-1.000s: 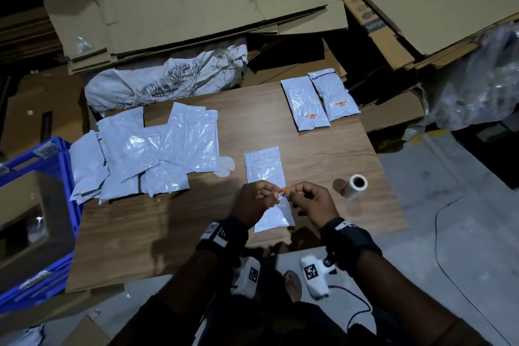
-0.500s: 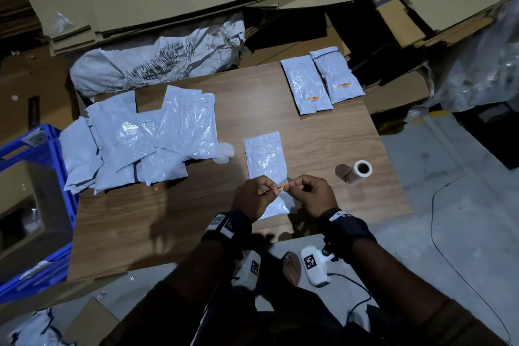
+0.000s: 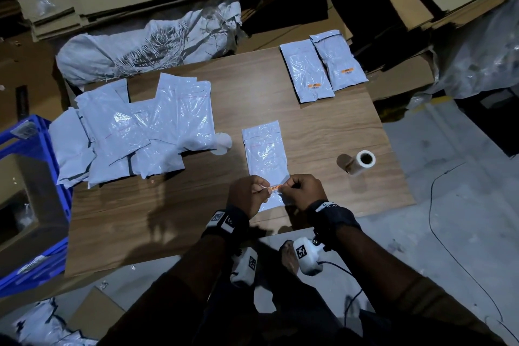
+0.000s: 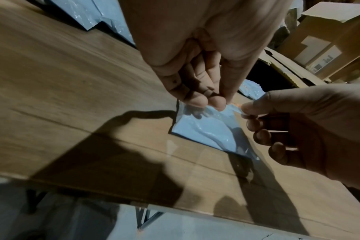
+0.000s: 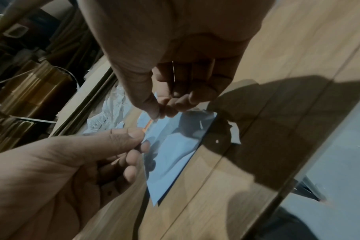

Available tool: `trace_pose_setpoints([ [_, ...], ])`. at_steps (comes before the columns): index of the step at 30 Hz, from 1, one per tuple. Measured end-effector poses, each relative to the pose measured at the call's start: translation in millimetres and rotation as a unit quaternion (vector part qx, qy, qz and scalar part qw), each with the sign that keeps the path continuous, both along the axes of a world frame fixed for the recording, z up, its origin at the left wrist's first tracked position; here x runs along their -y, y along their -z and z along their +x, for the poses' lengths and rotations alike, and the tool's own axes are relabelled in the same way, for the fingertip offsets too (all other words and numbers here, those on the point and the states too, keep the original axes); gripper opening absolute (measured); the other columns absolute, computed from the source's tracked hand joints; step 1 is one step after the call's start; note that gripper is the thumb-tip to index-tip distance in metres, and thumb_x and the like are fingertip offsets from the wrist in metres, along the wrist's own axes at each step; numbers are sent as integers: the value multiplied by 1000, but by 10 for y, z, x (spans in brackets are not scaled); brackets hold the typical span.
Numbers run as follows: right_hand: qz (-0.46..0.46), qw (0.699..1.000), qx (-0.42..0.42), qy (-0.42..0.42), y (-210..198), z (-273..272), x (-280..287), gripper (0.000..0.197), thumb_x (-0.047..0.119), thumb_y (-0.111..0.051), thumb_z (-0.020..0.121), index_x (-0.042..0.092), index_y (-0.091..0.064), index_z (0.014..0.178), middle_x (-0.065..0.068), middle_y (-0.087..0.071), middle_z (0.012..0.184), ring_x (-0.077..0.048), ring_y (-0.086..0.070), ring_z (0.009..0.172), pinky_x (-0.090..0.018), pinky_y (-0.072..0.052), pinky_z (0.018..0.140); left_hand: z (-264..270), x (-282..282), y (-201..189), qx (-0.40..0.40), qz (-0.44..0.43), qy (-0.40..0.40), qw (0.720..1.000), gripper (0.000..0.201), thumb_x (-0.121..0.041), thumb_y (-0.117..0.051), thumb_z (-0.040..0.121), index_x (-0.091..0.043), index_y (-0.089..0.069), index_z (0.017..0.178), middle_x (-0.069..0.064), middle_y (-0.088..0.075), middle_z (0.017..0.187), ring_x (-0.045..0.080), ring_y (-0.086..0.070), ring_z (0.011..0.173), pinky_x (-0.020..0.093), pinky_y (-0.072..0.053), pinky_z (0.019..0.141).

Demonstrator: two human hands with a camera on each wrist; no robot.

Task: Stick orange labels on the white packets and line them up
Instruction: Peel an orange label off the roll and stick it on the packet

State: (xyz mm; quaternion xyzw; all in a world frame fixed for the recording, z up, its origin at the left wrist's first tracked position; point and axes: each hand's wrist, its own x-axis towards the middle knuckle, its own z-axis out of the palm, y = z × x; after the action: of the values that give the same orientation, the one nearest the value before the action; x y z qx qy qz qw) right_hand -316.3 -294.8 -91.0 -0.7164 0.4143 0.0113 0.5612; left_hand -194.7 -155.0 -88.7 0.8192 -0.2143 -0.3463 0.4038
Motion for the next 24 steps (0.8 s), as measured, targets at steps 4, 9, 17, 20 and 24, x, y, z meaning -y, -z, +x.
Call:
trace_pose_setpoints([
  [4, 1, 999, -38, -4, 54, 7, -18, 18, 33, -73, 72, 16, -70, 66, 1, -72, 64, -21, -71, 69, -41, -61, 73, -16, 14, 110, 7, 31, 1, 999, 18, -7, -75, 83, -18, -68, 71, 3, -73, 65, 14, -71, 59, 32, -60, 62],
  [9, -24, 998, -58, 2, 113, 9, -41, 20, 37, -71, 69, 18, -69, 65, 2, -70, 65, -21, -69, 71, -35, -55, 67, -9, 43, 254, 26, 50, 15, 998, 21, -13, -72, 81, -24, -63, 65, -1, -72, 63, 18, -71, 60, 45, -62, 66],
  [17, -55, 993, -108, 8, 224, 55, -66, 20, 36, -75, 74, 19, -67, 68, 2, -69, 69, -22, -67, 72, -30, -50, 64, -55, 52, 328, 90, 60, 27, 994, 12, -13, -71, 82, -18, -64, 74, -7, -59, 65, 16, -61, 65, 28, -47, 59],
  [20, -59, 992, -112, 7, 233, 73, -73, 21, 36, -76, 74, 19, -67, 68, 0, -69, 69, -22, -67, 72, -31, -51, 64, -69, 25, 317, 106, 65, 40, 991, 11, -18, -72, 84, -20, -63, 77, -8, -57, 60, 16, -60, 62, 26, -44, 56],
  [24, -63, 990, -129, -6, 245, 86, -55, 21, 38, -77, 75, 20, -68, 70, 2, -70, 72, -21, -67, 74, -30, -51, 65, -54, 22, 336, 107, 72, 27, 991, 17, -19, -76, 81, -19, -60, 77, -8, -54, 61, 14, -56, 61, 26, -36, 56],
])
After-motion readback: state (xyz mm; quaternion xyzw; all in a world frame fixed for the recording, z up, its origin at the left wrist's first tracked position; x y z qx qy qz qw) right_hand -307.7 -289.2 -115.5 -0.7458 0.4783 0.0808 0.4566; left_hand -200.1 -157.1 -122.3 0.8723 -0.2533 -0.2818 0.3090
